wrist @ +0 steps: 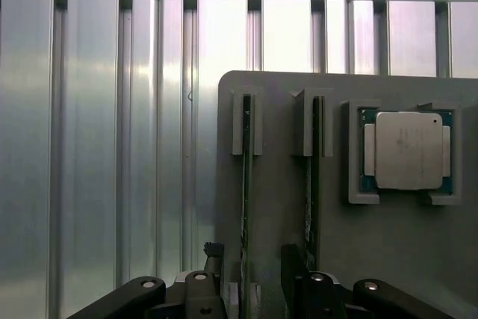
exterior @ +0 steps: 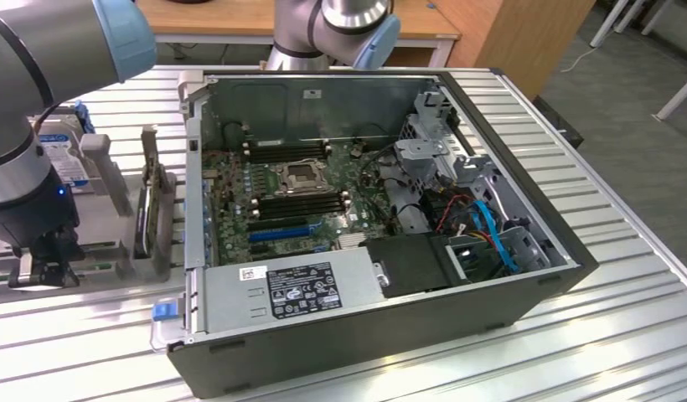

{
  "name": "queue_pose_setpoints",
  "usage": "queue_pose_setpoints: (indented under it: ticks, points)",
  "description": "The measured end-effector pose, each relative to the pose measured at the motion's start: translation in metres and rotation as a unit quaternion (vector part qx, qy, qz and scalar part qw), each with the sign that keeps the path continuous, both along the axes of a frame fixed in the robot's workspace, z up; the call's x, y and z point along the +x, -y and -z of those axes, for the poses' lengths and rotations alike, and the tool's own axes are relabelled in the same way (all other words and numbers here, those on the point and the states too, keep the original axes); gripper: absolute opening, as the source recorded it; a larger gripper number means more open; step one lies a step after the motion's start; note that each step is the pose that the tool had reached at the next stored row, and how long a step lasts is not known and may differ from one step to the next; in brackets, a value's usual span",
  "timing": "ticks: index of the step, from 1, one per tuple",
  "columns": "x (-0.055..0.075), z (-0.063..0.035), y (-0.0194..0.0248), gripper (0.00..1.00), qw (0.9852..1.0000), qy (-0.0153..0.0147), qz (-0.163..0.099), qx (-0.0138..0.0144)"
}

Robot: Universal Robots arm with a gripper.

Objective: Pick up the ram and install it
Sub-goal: 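Pick up the ram and move it above insertion slot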

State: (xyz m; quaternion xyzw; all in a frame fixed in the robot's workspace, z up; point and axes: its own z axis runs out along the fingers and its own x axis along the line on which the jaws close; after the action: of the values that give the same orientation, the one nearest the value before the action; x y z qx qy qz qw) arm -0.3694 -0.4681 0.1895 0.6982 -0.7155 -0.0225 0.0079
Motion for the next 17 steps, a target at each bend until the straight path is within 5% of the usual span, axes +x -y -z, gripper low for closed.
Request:
queue_pose_setpoints:
  ticks: [17]
  points:
    - [-0.0004,0.0001,0.0000,0.42,1.0000,0.0000,0.000,-0.0008]
